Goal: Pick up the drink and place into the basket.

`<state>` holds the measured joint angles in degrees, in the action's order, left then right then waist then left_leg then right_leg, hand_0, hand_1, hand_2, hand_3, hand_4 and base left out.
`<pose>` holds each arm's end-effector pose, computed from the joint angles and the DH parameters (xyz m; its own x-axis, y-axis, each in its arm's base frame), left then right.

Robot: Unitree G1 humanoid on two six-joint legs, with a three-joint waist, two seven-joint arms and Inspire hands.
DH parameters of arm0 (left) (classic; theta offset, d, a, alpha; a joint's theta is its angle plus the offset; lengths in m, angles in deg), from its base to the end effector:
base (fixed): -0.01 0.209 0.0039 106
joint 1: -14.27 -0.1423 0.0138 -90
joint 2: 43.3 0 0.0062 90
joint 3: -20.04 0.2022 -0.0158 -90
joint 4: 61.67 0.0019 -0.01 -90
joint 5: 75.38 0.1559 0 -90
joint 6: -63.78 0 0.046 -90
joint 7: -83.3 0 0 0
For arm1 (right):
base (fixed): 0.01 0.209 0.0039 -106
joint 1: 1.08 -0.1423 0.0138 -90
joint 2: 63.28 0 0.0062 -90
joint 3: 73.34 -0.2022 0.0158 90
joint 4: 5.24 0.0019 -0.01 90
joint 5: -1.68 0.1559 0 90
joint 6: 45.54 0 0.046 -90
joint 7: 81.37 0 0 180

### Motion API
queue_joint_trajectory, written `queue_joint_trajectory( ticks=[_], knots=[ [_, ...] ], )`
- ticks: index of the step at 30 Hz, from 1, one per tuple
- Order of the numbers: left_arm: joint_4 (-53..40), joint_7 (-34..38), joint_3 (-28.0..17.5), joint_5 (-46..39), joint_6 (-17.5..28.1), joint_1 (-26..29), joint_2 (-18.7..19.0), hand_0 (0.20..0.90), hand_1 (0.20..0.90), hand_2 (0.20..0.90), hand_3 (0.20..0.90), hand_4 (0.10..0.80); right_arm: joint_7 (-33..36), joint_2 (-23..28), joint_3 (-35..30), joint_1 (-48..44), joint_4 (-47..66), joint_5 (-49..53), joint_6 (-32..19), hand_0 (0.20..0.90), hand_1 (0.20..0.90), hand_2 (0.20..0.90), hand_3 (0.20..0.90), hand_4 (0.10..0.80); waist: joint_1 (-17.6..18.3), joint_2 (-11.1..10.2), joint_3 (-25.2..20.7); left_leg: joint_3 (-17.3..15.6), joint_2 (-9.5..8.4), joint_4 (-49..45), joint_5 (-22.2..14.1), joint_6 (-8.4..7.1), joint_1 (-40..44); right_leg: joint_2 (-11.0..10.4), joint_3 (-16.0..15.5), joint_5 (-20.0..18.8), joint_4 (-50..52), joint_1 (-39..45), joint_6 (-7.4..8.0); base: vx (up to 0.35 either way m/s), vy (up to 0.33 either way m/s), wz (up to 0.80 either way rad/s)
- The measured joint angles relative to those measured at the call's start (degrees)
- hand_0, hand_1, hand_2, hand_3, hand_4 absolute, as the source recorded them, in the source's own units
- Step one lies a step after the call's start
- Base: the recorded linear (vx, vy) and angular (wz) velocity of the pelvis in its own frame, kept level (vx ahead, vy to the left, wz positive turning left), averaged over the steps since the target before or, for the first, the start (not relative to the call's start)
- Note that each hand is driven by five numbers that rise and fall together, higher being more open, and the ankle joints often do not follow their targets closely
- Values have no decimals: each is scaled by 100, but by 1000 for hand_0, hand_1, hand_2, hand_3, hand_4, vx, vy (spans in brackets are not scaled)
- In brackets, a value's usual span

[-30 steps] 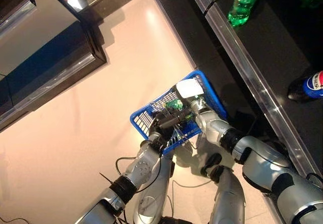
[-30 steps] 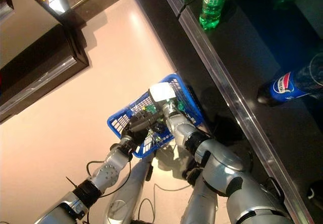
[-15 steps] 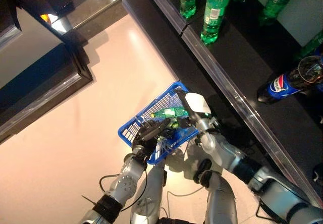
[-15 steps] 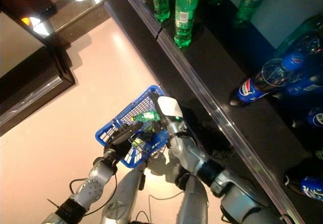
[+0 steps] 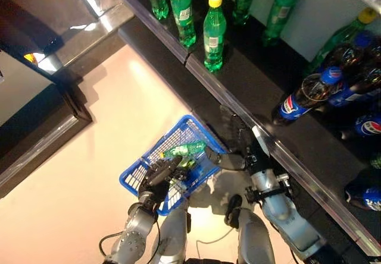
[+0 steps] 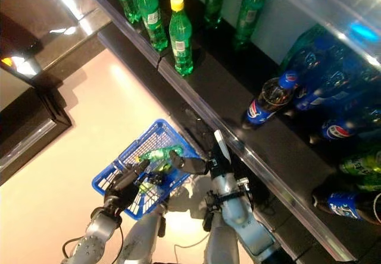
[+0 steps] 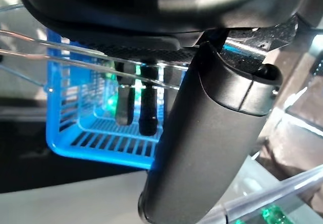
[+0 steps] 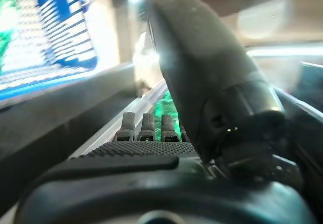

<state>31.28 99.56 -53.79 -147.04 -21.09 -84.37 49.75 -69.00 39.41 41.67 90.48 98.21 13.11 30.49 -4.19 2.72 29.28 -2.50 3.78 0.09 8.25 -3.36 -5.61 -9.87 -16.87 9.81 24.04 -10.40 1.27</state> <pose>0.1757 0.1748 -0.0178 0.8978 0.0381 -0.4388 -0.3653 0.6209 -0.6936 0.1915 -0.1468 0.0563 0.9137 0.3088 0.2641 -0.2667 0.9461 -0.1838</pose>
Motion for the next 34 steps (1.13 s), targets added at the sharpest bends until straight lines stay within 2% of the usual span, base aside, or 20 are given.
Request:
queue_joint_trajectory(
  ticks=[2, 8, 13, 20, 26, 34],
  knots=[
    [-16, 0, -116, 62, -99, -177, 3, 300, 300, 300, 200, 100, -151, 0, -171, 289, 136, 84, -41, 900, 900, 900, 900, 800, 33, -31, -57, -16, -7, 70, -25, 5, 167, -4, 12, 15, -35, 152, 26, 132, -41, -7],
    [-115, 2, -250, 60, -217, -611, 114, 300, 300, 300, 200, 100, -423, 4, -343, 730, 171, 751, -40, 900, 900, 900, 900, 800, 118, -220, -649, -91, 15, 303, -28, 16, 399, 44, 45, 14, -218, 321, 60, 45, -41, -5],
    [-115, 24, -233, 63, -217, -836, 117, 300, 300, 300, 200, 100, -670, -111, -343, 872, 104, 1297, -16, 900, 900, 900, 900, 800, 131, -246, -921, -129, 51, 431, -29, 17, 656, 110, 49, -20, -422, 602, 92, 13, -17, -3],
    [-111, 60, -138, 84, -217, -1260, 144, 300, 300, 300, 200, 100, -1010, -196, -349, 1484, -589, 1547, 306, 900, 900, 900, 900, 800, 152, -275, -1583, -155, 60, 493, -94, 46, 664, 142, 54, -56, -585, 681, 124, -10, -9, 0],
    [-97, 80, -122, 96, -217, -1365, 139, 300, 300, 300, 200, 100, -1138, -199, -350, 1758, -900, 1640, 587, 900, 900, 900, 900, 800, 338, -252, -1674, -239, 104, 507, -105, 42, 740, 199, 140, -103, -630, 726, 100, -35, -16, -8],
    [-95, 202, -51, 108, -218, -1401, 73, 300, 300, 300, 200, 100, -1143, -199, -348, 1762, -1082, 1789, 607, 900, 900, 900, 900, 800, 432, -147, -1840, -273, 120, 505, -112, 44, 749, 216, 166, -110, -633, 714, 88, -5, 1, -2]
  ],
)
